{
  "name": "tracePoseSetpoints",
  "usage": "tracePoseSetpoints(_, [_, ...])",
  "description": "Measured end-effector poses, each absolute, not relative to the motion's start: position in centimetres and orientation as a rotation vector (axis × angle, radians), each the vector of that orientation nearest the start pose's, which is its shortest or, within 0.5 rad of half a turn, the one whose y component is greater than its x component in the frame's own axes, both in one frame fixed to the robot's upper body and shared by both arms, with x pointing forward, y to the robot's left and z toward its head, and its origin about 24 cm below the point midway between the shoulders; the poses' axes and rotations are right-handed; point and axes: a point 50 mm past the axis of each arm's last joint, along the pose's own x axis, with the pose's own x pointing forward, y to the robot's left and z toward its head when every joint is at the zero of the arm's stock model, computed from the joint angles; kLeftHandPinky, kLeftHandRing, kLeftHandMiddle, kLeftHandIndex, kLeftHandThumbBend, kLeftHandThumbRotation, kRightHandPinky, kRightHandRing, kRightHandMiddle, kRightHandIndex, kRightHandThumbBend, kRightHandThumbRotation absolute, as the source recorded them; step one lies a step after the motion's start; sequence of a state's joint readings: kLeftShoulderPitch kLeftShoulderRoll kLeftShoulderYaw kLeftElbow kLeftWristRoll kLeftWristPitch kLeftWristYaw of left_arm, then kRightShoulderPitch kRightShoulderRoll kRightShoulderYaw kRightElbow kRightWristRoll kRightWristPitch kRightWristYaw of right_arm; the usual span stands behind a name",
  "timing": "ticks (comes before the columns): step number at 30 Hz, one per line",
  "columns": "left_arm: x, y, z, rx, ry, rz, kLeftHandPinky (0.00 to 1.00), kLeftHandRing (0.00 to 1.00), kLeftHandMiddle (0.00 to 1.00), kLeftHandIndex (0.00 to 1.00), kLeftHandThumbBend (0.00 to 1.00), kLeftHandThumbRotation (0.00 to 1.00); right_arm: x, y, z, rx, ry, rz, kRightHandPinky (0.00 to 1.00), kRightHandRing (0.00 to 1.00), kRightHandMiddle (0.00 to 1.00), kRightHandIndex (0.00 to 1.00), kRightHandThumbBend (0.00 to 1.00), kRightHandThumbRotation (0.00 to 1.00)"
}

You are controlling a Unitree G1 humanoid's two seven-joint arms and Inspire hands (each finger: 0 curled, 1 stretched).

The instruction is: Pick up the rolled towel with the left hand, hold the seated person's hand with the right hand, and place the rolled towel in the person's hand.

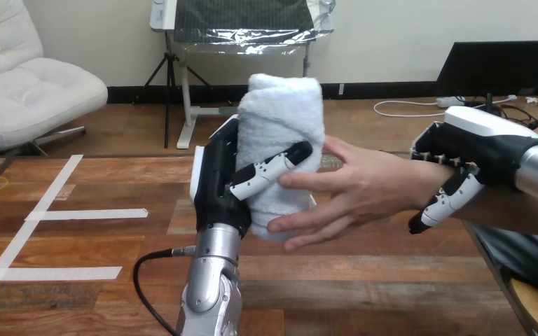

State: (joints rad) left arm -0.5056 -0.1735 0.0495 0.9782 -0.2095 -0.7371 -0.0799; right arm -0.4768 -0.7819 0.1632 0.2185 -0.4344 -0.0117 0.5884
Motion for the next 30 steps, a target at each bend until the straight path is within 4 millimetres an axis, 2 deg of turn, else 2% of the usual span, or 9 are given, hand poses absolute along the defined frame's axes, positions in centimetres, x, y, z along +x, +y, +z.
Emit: tracePoseSetpoints(30, [31.0,7.5,1.9,-0.344,-0.177,-0.087,0.30,0.35,0.41,0.43,0.67,0.00,32.4,-23.2,14.1,-1.248,0.096,0.515,0.22,0.28,0.34,0.36,0.95,0.10])
